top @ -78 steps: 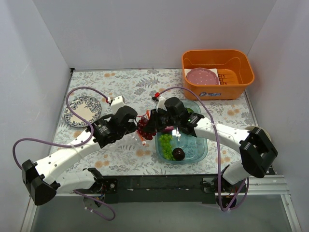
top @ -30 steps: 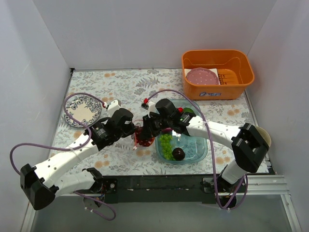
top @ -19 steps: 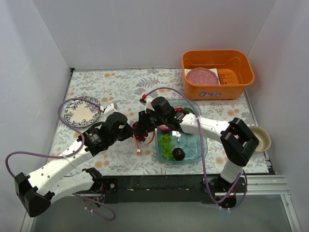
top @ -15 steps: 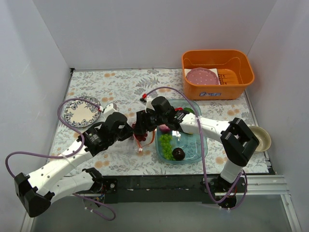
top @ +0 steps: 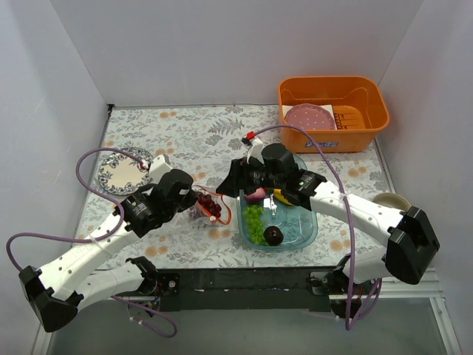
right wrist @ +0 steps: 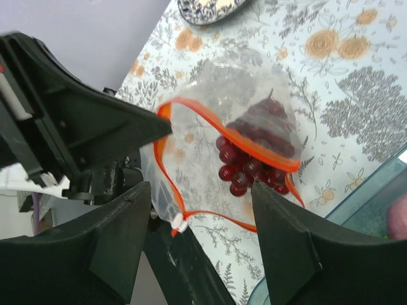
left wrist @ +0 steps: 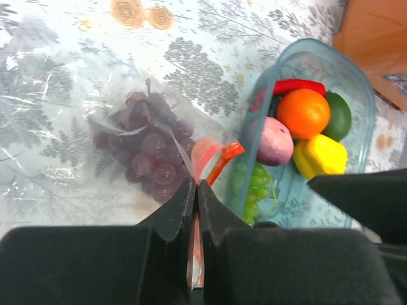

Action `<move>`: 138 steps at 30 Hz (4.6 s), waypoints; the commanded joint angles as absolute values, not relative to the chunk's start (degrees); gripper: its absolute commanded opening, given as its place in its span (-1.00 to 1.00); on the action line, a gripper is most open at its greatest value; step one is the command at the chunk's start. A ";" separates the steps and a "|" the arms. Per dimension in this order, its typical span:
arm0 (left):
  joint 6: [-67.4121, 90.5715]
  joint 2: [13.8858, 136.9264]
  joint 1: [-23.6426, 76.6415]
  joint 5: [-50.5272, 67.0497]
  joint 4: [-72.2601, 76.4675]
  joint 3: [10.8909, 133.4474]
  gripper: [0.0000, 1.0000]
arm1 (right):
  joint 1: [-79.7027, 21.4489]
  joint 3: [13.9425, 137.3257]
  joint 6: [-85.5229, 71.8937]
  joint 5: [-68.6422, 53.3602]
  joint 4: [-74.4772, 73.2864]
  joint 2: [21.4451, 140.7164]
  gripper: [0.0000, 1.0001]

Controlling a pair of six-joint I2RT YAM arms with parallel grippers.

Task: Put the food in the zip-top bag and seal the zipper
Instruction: Place the fake fruit in the zipper food storage bag, then adjust the zipper food storage bag at the center of the board, then pick up the fake fruit from the bin.

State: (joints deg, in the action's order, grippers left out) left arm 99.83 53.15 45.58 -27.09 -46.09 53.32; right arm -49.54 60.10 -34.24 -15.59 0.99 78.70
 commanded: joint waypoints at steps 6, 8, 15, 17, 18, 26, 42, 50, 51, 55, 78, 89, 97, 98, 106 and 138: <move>106.43 51.24 44.65 -38.76 -57.30 55.90 -1.00 | -49.92 57.55 -36.66 -19.25 -1.75 83.40 0.43; 107.75 50.37 43.60 -38.59 -58.01 54.67 -1.00 | -50.01 59.23 -35.60 -20.65 -2.02 86.20 0.43; 107.14 50.62 42.28 -36.04 -55.64 53.17 -1.00 | -51.33 65.83 -33.05 -22.06 -4.92 94.30 0.39; 106.53 50.45 42.28 -36.03 -55.11 53.26 -1.00 | -51.42 67.06 -32.61 -21.88 -5.10 96.75 0.36; 106.35 50.36 42.28 -36.04 -54.93 53.26 -1.00 | -51.50 67.50 -31.91 -21.80 -5.18 97.55 0.36; 104.85 50.27 41.92 -35.51 -54.14 53.70 -1.00 | -51.59 74.87 -25.76 -20.65 -8.34 107.04 0.37; 104.15 49.22 41.66 -34.72 -53.00 53.26 -1.00 | -51.59 78.13 -22.85 -20.48 -9.57 109.95 -0.97; 101.95 46.41 41.66 -35.94 -55.71 54.23 -1.00 | -51.68 80.94 -24.43 -21.61 -8.36 96.52 -0.97; 102.04 45.97 41.66 -36.64 -56.42 55.01 -1.00 | -51.59 81.99 -24.78 -23.45 -8.18 95.55 -0.97; 102.74 45.26 41.66 -39.02 -59.58 58.26 -1.00 | -51.59 90.34 -24.79 -29.52 -12.12 96.15 -0.97; 100.19 48.43 41.66 -31.84 -54.15 58.31 -1.00 | -42.98 90.10 -28.30 -32.52 -11.34 107.49 -0.66; 97.91 51.33 41.66 -28.48 -43.25 52.21 -1.00 | -41.57 78.67 -24.35 -20.32 -18.18 93.00 0.75; 94.66 53.52 41.66 -25.40 -38.33 52.56 -1.00 | -41.48 61.54 -25.05 -6.77 -23.45 77.70 0.79; 94.05 53.70 41.66 -24.70 -37.97 52.82 -1.00 | -41.48 60.57 -25.05 -6.77 -23.90 76.74 0.79; 94.22 55.02 41.66 -23.65 -36.74 52.38 -1.00 | -41.48 51.51 -26.62 -13.79 -18.64 76.55 0.79; 94.48 53.44 41.66 -22.85 -34.89 50.54 -1.00 | -43.33 50.63 -30.15 -15.56 -13.36 92.29 -0.06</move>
